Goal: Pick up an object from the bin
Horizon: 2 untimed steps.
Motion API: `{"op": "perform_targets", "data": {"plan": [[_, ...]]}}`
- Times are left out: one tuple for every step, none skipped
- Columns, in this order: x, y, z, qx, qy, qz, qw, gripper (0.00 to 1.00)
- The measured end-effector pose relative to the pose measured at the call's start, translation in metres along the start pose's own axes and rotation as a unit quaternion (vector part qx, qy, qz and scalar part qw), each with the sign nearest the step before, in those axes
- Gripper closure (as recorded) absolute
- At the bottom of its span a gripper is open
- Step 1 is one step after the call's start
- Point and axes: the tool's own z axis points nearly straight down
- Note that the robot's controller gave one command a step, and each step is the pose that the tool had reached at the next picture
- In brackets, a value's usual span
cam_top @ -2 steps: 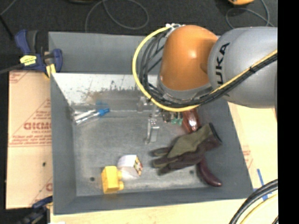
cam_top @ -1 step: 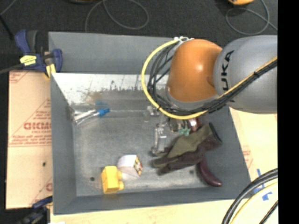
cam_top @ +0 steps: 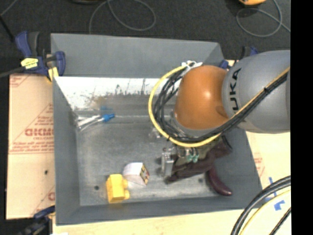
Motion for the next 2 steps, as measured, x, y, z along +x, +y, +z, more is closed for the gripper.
{"op": "perform_targets", "data": {"plan": [[0.011, -0.038, 0.027, 0.000, 0.0064, -0.044, 0.9990, 0.00], [0.009, -0.062, 0.034, 0.000, 0.0020, 0.021, 0.9998, 0.00]]}}
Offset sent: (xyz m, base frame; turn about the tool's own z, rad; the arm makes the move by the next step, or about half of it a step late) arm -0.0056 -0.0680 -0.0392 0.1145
